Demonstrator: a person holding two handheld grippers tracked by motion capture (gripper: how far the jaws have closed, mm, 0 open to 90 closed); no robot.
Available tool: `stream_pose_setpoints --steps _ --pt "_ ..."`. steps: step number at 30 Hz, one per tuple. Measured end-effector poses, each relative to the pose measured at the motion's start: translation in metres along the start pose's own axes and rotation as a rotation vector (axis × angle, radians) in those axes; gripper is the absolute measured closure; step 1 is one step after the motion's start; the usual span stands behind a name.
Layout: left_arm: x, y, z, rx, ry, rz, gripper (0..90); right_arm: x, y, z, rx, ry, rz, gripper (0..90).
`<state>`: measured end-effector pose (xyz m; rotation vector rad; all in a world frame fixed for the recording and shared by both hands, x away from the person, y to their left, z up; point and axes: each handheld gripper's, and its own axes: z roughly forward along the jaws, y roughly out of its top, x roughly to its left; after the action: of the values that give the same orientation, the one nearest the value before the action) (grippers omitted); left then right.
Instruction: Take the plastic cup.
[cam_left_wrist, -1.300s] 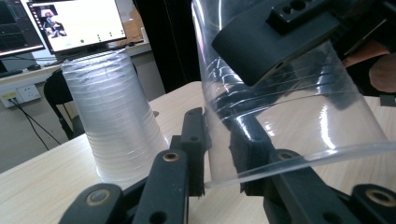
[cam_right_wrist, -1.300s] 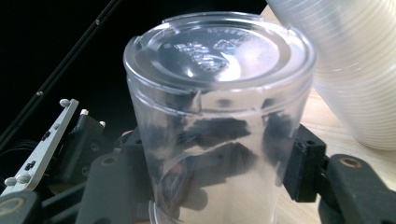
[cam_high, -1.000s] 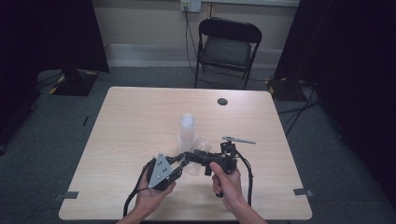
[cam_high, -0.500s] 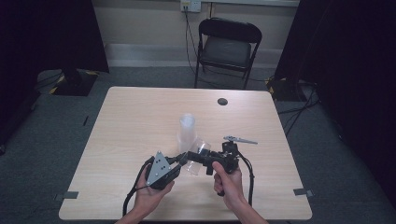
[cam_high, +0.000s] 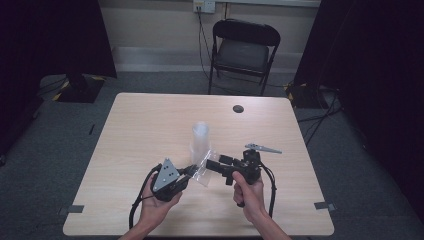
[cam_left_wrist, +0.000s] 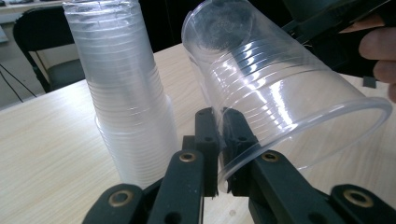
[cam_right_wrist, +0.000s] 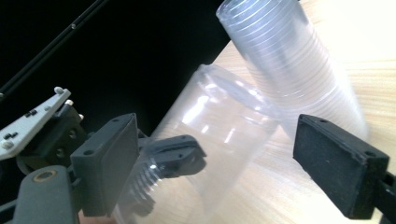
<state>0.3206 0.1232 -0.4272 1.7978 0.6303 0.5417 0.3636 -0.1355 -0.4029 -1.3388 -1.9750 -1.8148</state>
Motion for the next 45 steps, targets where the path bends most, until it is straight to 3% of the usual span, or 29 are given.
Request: stream_pose_setpoints --steps 5,8,13,15,21,22,26,27,28,30,34,40,45 --pt "0.004 0.002 -0.004 0.024 -0.017 -0.028 85.9 -0.002 0.001 -0.002 -0.008 -0.005 -0.015 14.1" --pt "0.005 0.004 -0.006 0.051 -0.029 -0.023 86.0 -0.002 0.003 -0.004 -0.012 -0.012 -0.031 14.1" --pt "0.005 0.008 -0.007 0.081 -0.056 -0.029 86.7 0.0 0.004 -0.008 -0.019 -0.043 -0.105 14.5" --pt "0.006 0.01 -0.007 0.105 -0.065 -0.02 86.8 0.002 0.006 -0.01 -0.027 -0.034 -0.115 14.6" --pt "0.011 0.009 -0.006 0.132 -0.119 -0.076 86.8 0.001 0.01 -0.016 -0.02 -0.044 -0.172 14.9" --pt "0.013 0.01 -0.006 0.142 -0.131 -0.075 86.8 0.001 0.011 -0.017 -0.01 -0.034 -0.195 20.4" --pt "0.015 0.01 -0.006 0.172 -0.173 -0.112 86.8 0.001 0.012 -0.018 0.006 -0.021 -0.228 20.4" --pt "0.015 0.01 -0.006 0.172 -0.173 -0.112 86.8 0.001 0.012 -0.018 0.006 -0.021 -0.228 20.4" --pt "0.014 0.01 -0.005 0.206 -0.185 -0.116 86.9 0.001 0.012 -0.019 0.017 -0.015 -0.245 21.4" --pt "0.011 0.012 -0.005 0.218 -0.197 -0.079 86.8 0.001 0.012 -0.019 0.017 -0.008 -0.257 25.5" --pt "0.004 0.013 -0.002 0.258 -0.228 -0.046 86.8 0.002 0.011 -0.022 0.023 -0.006 -0.304 28.7" --pt "0.001 0.011 0.001 0.295 -0.28 -0.067 86.9 0.005 0.009 -0.022 0.061 0.011 -0.362 32.1" --pt "0.002 0.012 0.002 0.32 -0.31 -0.098 87.1 0.005 0.005 -0.022 0.094 0.025 -0.37 32.4"
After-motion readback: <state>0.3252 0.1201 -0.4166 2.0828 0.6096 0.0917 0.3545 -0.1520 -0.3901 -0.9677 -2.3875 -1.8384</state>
